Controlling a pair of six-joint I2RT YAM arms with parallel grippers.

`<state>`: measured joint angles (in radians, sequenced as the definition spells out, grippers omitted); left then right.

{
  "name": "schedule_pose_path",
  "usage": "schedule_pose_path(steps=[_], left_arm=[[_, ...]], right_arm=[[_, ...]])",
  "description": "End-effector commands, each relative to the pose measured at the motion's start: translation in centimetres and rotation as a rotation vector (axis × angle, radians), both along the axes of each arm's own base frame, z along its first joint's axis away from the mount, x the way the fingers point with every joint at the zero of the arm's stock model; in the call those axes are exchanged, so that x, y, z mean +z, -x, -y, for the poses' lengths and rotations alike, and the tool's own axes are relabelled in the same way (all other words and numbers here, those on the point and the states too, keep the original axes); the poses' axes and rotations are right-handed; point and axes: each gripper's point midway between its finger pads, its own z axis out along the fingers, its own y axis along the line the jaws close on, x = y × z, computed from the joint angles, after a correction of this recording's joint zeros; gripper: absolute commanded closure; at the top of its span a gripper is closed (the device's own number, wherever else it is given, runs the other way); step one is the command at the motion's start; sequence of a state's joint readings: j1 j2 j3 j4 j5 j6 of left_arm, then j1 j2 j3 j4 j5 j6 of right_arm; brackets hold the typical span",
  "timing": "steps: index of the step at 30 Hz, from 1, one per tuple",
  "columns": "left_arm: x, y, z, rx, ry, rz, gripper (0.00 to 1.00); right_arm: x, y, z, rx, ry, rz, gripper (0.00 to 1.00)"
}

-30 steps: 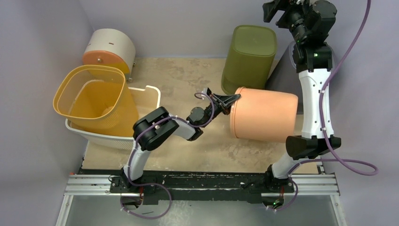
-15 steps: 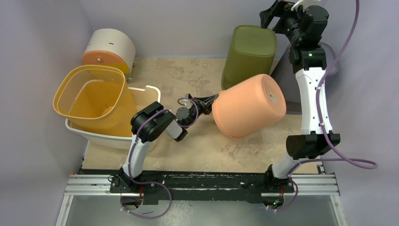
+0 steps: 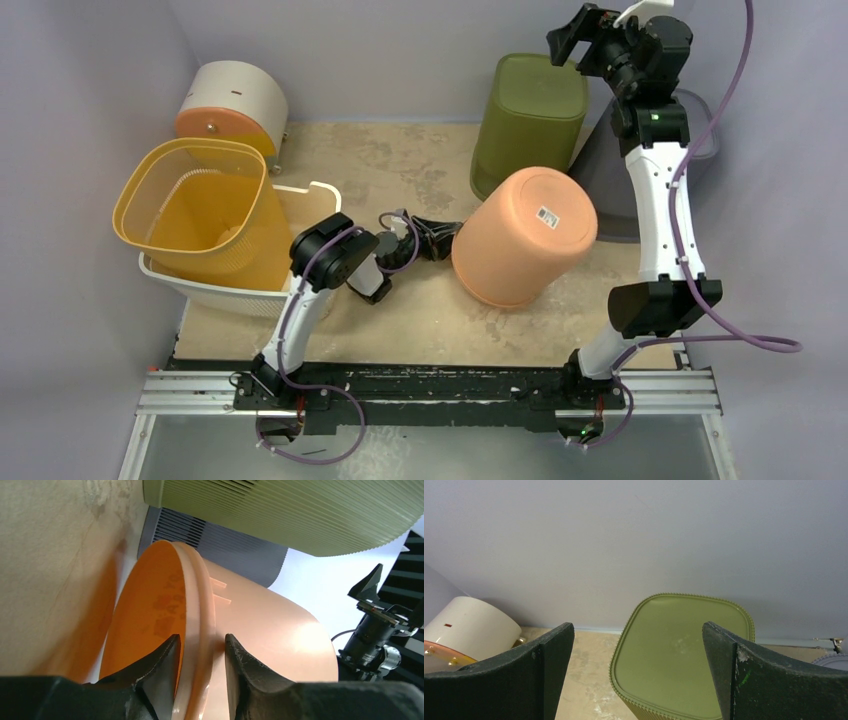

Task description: Turn the large container upside down

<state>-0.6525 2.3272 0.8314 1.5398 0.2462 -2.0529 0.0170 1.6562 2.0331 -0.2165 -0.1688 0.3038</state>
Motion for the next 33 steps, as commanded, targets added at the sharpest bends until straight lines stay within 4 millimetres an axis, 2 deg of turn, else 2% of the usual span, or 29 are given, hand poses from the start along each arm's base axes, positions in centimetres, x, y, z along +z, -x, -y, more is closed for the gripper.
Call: schedule_pose_path(steps=[1, 6, 7, 10, 11, 14, 15, 17, 21, 24, 26, 29, 30, 33], left_arm=[[0.5, 1.1, -0.6, -0.054, 0.01, 0.082, 0.65], [-2.5, 1.1, 0.7, -0.14, -0.267, 0.078, 0.65], [-3.3, 1.0, 0.5, -0.149, -0.322, 0.064, 0.64], [-5.1, 1.0, -0.3, -0.181, -0.494, 0.056, 0.52], [-4.9, 0.9, -0.5, -0.189, -0.542, 0.069, 0.49], [-6.2, 0.7, -1.3, -0.245, -0.745, 0.08, 0.47], [-7.3, 1.2, -2.1, -0.284, -0.844, 0.05, 0.47], [-6.9, 0.7, -3.1, -0.336, -1.006, 0.075, 0.46], [-5.8, 1.1, -6.7, -0.432, -1.287, 0.113, 0.47], [-4.7, 2.7, -9.7, -0.531, -1.451, 0.153, 0.48], [-3.8, 4.5, -11.6, -0.607, -1.528, 0.19, 0.48], [-1.8, 7.2, -12.0, -0.667, -1.51, 0.344, 0.44], [-0.3, 7.4, -11.7, -0.629, -1.496, 0.416, 0.41], [1.0, 7.0, -10.9, -0.547, -1.484, 0.522, 0.37]], right_arm=[[1.6, 0.5, 0.0, 0.015, -0.01, 0.06, 0.0], [1.6, 0.6, 0.0, 0.017, -0.012, 0.06, 0.0], [1.6, 0.7, 0.0, 0.016, -0.013, 0.058, 0.0], [1.3, 0.8, 0.2, 0.013, -0.014, 0.053, 0.0], [1.3, 0.9, 0.2, 0.014, -0.015, 0.052, 0.0], [1.0, 1.0, 0.2, 0.015, -0.019, 0.047, 0.0], [1.0, 1.0, 0.2, 0.017, -0.021, 0.047, 0.0], [1.0, 1.1, 0.1, 0.021, -0.023, 0.046, 0.0], [0.9, 1.3, 0.1, 0.022, -0.023, 0.045, 0.0], [0.5, 1.4, 0.1, 0.021, -0.023, 0.036, 0.0], [0.4, 1.6, 0.1, 0.022, -0.025, 0.034, 0.0], [0.0, 1.7, 0.1, 0.022, -0.029, 0.027, 0.0], [0.0, 1.7, 0.0, 0.025, -0.032, 0.025, 0.0], [-0.4, 1.6, -0.1, 0.03, -0.04, 0.015, 0.0]])
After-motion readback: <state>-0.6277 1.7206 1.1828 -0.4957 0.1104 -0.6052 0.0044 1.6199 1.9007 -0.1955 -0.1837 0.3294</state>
